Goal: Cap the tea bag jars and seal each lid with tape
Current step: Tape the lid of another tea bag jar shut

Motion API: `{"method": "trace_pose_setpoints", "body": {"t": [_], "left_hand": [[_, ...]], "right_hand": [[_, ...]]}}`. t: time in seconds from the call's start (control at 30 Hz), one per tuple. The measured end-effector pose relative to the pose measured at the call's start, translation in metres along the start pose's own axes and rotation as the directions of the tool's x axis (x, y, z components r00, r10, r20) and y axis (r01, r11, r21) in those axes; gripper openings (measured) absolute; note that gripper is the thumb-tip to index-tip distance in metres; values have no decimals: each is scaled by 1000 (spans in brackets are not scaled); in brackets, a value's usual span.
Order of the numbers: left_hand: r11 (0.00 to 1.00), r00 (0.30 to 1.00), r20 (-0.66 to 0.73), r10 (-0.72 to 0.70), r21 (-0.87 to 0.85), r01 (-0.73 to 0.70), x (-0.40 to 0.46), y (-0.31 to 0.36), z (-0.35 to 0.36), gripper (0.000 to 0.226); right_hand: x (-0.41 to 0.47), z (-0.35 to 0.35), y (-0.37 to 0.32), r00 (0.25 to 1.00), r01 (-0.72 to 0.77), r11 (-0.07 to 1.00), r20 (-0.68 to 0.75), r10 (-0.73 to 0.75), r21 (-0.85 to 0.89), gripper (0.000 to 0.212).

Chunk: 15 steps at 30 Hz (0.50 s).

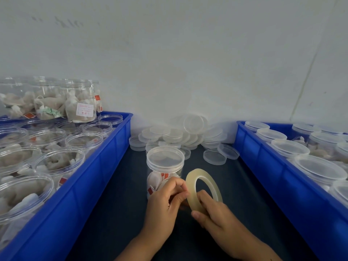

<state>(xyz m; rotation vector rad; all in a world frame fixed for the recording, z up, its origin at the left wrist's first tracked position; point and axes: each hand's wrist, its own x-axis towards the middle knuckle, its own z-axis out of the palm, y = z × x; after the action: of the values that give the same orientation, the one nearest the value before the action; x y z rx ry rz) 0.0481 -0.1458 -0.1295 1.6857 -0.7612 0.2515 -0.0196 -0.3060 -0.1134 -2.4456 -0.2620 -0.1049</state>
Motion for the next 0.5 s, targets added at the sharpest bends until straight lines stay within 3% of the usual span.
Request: {"method": "trace_pose_setpoints", "body": {"t": [0.37,0.5], "left_hand": [[997,996,-47,82,6,-81,1,7,-2,4],[992,995,-35,89,94,-86,2,5,0,24]], "right_hand": [[-2,1,0,997,54,997,-48,-52,51,10],[-3,0,1,997,61,997,-43,-59,56,13]]}}
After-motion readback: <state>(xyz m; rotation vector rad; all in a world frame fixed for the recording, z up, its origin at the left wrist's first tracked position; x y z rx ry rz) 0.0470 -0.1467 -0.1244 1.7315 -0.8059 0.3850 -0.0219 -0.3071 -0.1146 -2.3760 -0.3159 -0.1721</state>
